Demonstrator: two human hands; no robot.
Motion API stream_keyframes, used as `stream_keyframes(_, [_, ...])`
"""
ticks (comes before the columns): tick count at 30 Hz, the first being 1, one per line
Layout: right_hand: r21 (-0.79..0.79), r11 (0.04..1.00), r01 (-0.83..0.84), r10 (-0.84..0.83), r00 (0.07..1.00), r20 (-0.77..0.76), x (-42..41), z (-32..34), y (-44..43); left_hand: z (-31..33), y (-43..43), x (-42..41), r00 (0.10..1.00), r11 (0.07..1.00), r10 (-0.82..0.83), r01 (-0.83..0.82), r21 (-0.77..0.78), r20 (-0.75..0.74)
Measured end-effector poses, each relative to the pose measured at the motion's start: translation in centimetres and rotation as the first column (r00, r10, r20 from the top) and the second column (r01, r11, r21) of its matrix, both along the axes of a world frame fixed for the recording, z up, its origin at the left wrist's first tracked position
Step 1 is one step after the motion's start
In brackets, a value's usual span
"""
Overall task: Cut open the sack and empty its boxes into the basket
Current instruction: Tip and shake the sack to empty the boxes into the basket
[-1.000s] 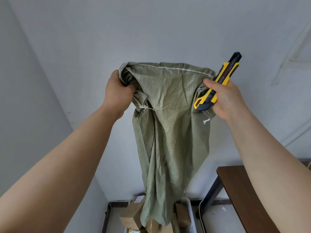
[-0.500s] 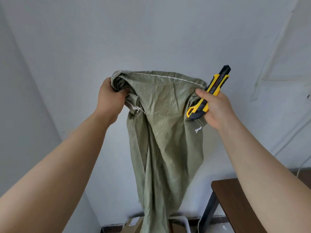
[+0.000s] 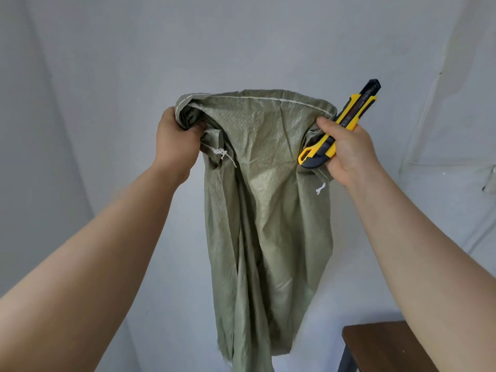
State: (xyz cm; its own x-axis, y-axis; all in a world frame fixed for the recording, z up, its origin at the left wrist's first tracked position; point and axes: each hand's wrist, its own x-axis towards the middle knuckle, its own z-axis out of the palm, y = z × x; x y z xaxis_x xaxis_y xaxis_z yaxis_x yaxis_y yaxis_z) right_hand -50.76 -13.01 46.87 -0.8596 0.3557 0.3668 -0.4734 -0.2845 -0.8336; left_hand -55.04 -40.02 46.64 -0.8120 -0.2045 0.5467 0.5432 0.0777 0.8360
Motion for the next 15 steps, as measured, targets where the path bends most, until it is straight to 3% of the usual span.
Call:
stream_keyframes(5, [0.019,1.000,0.013,-0.011,0.997,-0.081,0.0,3.4,-0.8,2.9,-0.5,0.0,1.000,1.000,0.019,-0.019,0.017,-0.024])
stream_keyframes(15, [-0.001,1.000,0.013,-0.013,1.000,0.027,-0.4,0.5,-0.6,-0.4,-1.8,0.8,0.999,0.999,0.039,-0.039,-0.004,0.018])
